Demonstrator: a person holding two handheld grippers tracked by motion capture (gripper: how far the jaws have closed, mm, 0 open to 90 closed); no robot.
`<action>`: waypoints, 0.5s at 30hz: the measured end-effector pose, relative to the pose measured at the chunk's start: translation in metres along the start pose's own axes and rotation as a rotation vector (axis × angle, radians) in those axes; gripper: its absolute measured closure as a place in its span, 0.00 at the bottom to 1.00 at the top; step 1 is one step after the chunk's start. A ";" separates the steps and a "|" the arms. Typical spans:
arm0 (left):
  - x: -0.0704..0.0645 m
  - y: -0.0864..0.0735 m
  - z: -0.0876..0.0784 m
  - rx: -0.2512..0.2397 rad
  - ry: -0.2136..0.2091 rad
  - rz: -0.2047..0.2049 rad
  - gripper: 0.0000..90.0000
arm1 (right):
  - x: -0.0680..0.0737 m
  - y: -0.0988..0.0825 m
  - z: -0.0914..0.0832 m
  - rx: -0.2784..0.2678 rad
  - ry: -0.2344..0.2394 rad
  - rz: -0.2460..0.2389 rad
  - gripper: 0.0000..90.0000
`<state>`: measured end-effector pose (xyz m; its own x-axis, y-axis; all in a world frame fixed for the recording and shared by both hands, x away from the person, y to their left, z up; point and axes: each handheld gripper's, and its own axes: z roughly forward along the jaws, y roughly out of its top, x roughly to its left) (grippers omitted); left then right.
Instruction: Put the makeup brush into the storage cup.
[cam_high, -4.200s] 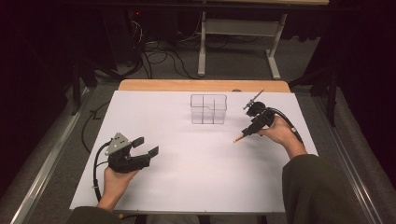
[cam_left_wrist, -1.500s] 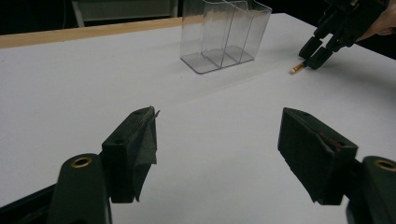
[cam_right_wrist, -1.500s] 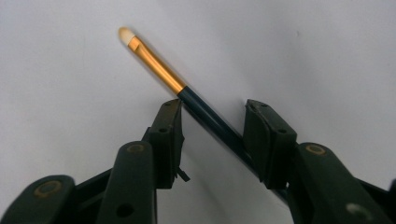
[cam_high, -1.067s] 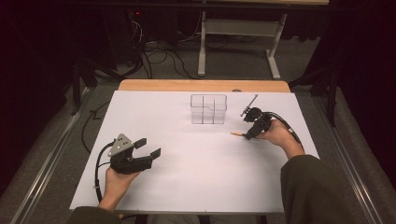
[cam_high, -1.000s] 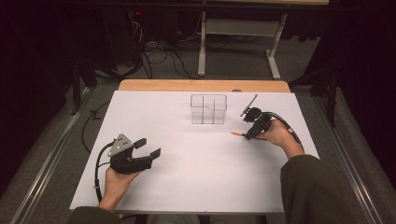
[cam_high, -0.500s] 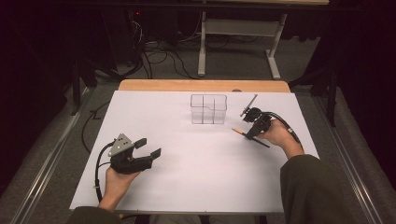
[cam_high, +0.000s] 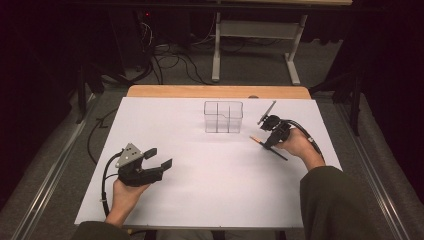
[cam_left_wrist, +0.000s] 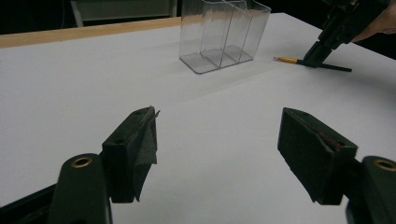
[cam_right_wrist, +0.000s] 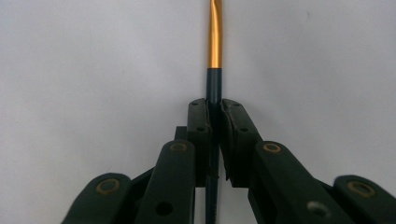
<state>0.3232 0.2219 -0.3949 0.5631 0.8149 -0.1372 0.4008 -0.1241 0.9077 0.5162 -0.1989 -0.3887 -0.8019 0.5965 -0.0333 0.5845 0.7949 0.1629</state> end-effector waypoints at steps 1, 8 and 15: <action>0.000 0.000 0.000 0.001 0.000 -0.001 0.32 | 0.000 0.000 0.000 0.005 0.002 0.004 0.94; 0.000 0.000 0.000 0.000 0.000 -0.001 0.32 | 0.000 -0.001 -0.001 0.000 -0.003 0.030 0.94; 0.001 0.000 0.000 0.000 0.001 -0.002 0.32 | -0.001 -0.005 -0.004 -0.005 0.000 0.060 0.94</action>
<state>0.3239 0.2221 -0.3950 0.5617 0.8156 -0.1390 0.4023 -0.1224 0.9073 0.5130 -0.2040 -0.3860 -0.7658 0.6427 -0.0231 0.6306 0.7575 0.1691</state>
